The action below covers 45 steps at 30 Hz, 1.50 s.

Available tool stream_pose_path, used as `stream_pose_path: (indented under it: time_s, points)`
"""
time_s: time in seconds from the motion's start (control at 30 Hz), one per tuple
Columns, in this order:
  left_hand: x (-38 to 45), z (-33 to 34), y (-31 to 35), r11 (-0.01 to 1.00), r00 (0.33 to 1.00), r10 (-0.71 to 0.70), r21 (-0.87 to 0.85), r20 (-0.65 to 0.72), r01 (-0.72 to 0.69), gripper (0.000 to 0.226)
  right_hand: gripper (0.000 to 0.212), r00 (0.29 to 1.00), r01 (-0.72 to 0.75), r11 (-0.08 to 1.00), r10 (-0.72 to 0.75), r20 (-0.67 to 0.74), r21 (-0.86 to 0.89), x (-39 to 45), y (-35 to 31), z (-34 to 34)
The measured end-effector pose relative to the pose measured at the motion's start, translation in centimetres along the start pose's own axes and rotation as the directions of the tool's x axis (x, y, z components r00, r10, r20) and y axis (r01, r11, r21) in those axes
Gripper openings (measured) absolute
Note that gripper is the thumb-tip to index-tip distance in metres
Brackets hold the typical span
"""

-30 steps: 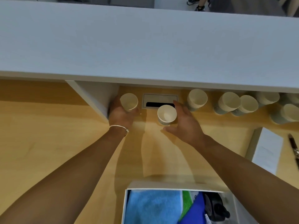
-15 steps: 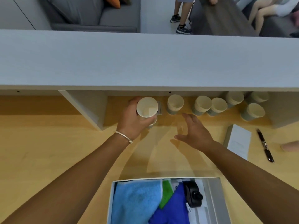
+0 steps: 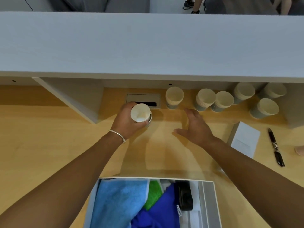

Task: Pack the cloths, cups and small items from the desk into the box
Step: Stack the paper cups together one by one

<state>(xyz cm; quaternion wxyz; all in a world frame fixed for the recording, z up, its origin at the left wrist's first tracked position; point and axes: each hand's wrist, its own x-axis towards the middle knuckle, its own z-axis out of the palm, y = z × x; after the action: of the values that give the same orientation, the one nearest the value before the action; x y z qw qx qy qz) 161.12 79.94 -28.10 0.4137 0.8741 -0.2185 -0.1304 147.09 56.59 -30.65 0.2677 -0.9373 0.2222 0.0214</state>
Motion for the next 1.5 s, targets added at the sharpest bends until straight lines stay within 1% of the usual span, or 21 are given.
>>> stream_pose_path:
  time_s: [0.07,0.17,0.27,0.33,0.37,0.43,0.5,0.53,0.63,0.7,0.73,0.8,0.87,0.93,1.07,1.13,1.27,1.37,1.5]
  points:
    - [0.1,0.4,-0.5,0.999,0.999,-0.033,-0.033,0.042,0.034,0.072,0.097,1.000,-0.002,1.000,0.002,-0.009,0.012,0.4,0.0,0.3]
    - [0.5,0.8,-0.9,0.997,0.990,-0.040,-0.055,0.138,0.048,0.073,0.094,0.999,0.010,1.000,-0.009,-0.042,0.021,1.1,-0.1,0.6]
    - [0.9,1.2,-0.8,1.000,0.966,-0.023,-0.011,0.256,0.027,0.082,0.090,0.997,0.007,0.999,-0.004,-0.081,0.036,1.6,-0.4,0.7]
    - [0.8,1.5,-0.7,1.000,0.955,-0.015,0.011,0.297,0.012,0.090,0.086,0.992,0.012,0.999,-0.008,-0.124,0.036,1.6,-0.5,0.5]
    - [0.7,1.6,-0.8,1.000,0.954,-0.011,0.008,0.298,0.009,0.088,0.085,0.989,0.010,1.000,-0.007,-0.150,0.026,1.6,-0.5,0.3]
    - [0.4,1.8,-1.0,1.000,0.952,-0.005,0.017,0.307,0.000,0.075,0.086,0.981,0.002,0.999,-0.013,-0.191,-0.053,1.8,-0.5,0.0]
    - [0.1,1.9,-1.3,0.999,0.941,-0.015,0.035,0.337,0.003,0.066,0.088,0.983,-0.003,0.992,-0.021,-0.182,-0.130,2.1,-0.4,-0.2]
    - [0.0,2.0,-1.4,1.000,0.938,-0.024,0.026,0.346,0.016,0.065,0.088,0.985,-0.009,0.993,-0.011,-0.170,-0.116,2.2,-0.4,-0.3]
    - [-0.2,2.0,-1.6,0.997,0.933,-0.039,-0.042,0.357,0.057,0.068,0.091,0.979,-0.003,0.998,0.016,-0.202,0.060,3.0,-0.9,-0.6]
    - [-0.3,2.2,-1.7,0.996,0.929,-0.035,-0.068,0.368,0.064,0.070,0.091,0.969,0.037,0.991,-0.004,-0.249,0.127,4.0,-1.7,-0.9]
    - [-0.3,2.3,-1.7,0.995,0.929,-0.035,-0.071,0.369,0.065,0.069,0.091,0.969,0.039,0.987,0.001,-0.249,0.157,4.8,-2.1,-1.0]
    - [-0.5,2.4,-1.8,0.995,0.932,-0.032,-0.079,0.361,0.064,0.067,0.095,0.980,-0.026,0.970,0.072,-0.186,0.240,6.5,-3.0,-0.9]
    - [-0.6,2.5,-1.9,0.995,0.935,-0.024,-0.080,0.353,0.055,0.067,0.098,0.981,-0.098,0.954,0.140,-0.133,0.284,7.8,-3.4,-0.4]
    - [-0.6,2.5,-2.1,0.997,0.935,-0.014,-0.067,0.353,0.040,0.068,0.094,0.974,-0.124,0.940,0.177,-0.142,0.317,8.3,-3.5,0.2]
    - [-0.5,2.2,-2.3,0.998,0.932,-0.005,-0.050,0.363,0.025,0.067,0.078,0.957,-0.098,0.890,0.207,-0.203,0.445,7.6,-4.0,0.6]
    - [-0.6,2.1,-2.3,0.999,0.931,-0.008,-0.040,0.365,0.025,0.067,0.073,0.959,-0.070,0.884,0.187,-0.212,0.461,6.7,-4.8,-0.2]
    - [-0.9,2.0,-2.1,0.999,0.933,-0.013,-0.031,0.361,0.026,0.068,0.066,0.969,0.106,0.895,0.005,-0.247,0.433,2.8,-7.4,-2.6]
    - [-1.0,2.1,-1.9,0.998,0.933,-0.018,-0.053,0.360,0.039,0.067,0.062,0.972,0.171,0.895,-0.084,-0.219,0.412,0.0,-9.1,-3.8]
    - [-1.0,2.5,-2.1,0.996,0.930,-0.024,-0.068,0.367,0.052,0.063,0.078,0.982,0.166,0.922,-0.121,-0.145,0.350,-1.8,-9.9,-2.9]
